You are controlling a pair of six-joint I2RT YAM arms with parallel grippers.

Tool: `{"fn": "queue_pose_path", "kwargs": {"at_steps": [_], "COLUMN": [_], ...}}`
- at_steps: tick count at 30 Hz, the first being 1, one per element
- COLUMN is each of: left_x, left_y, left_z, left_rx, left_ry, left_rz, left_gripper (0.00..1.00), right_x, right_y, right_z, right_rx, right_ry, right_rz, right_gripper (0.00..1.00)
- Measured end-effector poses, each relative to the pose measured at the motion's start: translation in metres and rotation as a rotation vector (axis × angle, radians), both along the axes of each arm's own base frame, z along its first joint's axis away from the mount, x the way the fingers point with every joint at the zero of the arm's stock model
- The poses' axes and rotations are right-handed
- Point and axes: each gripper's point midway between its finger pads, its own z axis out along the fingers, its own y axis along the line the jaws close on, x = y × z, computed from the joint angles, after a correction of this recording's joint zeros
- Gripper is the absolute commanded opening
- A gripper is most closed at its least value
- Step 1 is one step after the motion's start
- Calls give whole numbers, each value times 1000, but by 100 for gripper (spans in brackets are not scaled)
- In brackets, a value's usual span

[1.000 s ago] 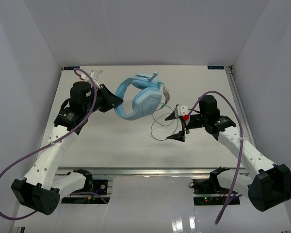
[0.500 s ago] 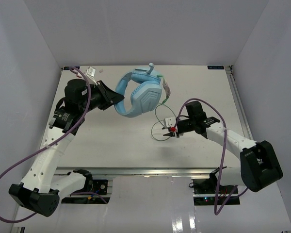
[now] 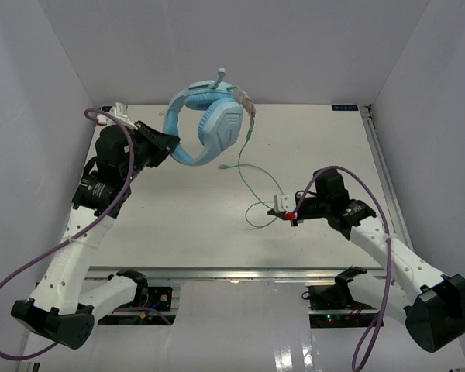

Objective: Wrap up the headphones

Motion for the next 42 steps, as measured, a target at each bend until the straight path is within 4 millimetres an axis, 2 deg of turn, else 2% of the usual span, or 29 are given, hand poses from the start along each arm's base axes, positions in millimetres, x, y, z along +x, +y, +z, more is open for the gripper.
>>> {"fn": "queue_pose_path", "kwargs": {"at_steps": [3, 4, 7, 11, 13, 15, 16, 19, 22, 24, 26, 30, 33, 35, 38, 42], "left_x": [21, 32, 73, 132, 148, 149, 143, 109, 78, 64, 58, 53, 53, 51, 42, 25], "left_y": [11, 13, 15, 3, -11, -31, -43, -64, -69, -60, -49, -26, -18, -18, -18, -7], "left_z": [-7, -16, -28, -73, -108, -146, -164, -209, -233, -236, -227, -186, -154, -143, -145, -167], "left_rx": [25, 50, 138, 335, 478, 619, 679, 818, 879, 905, 927, 973, 1001, 1013, 1039, 1110], "left_ry": [10, 29, 53, 113, 159, 197, 216, 259, 263, 251, 217, 101, 2, -52, -96, -73], "left_rz": [97, 121, 181, 158, 104, 16, -41, -220, -356, -392, -393, -333, -296, -309, -362, -419], "left_gripper": [0, 0, 0, 0, 0, 0, 0, 0, 0, 0, 0, 0, 0, 0, 0, 0], "right_x": [10, 15, 44, 83, 100, 110, 114, 123, 130, 136, 140, 141, 137, 137, 139, 136], "right_y": [-1, -3, -1, -10, -20, -29, -33, -42, -49, -53, -59, -66, -66, -66, -69, -66], "right_z": [22, 30, 72, 129, 152, 169, 176, 191, 195, 193, 184, 158, 157, 161, 168, 189], "right_rx": [-7, -24, -49, -101, -134, -159, -170, -197, -226, -241, -260, -288, -266, -252, -239, -183], "right_ry": [-7, -18, -111, -300, -401, -477, -509, -591, -634, -651, -645, -581, -555, -554, -552, -539], "right_rz": [-53, -81, -160, -284, -348, -397, -417, -461, -491, -510, -527, -526, -516, -517, -529, -493], "right_gripper": [8, 8, 8, 8, 8, 8, 8, 8, 8, 8, 8, 8, 10, 10, 10, 10]}}
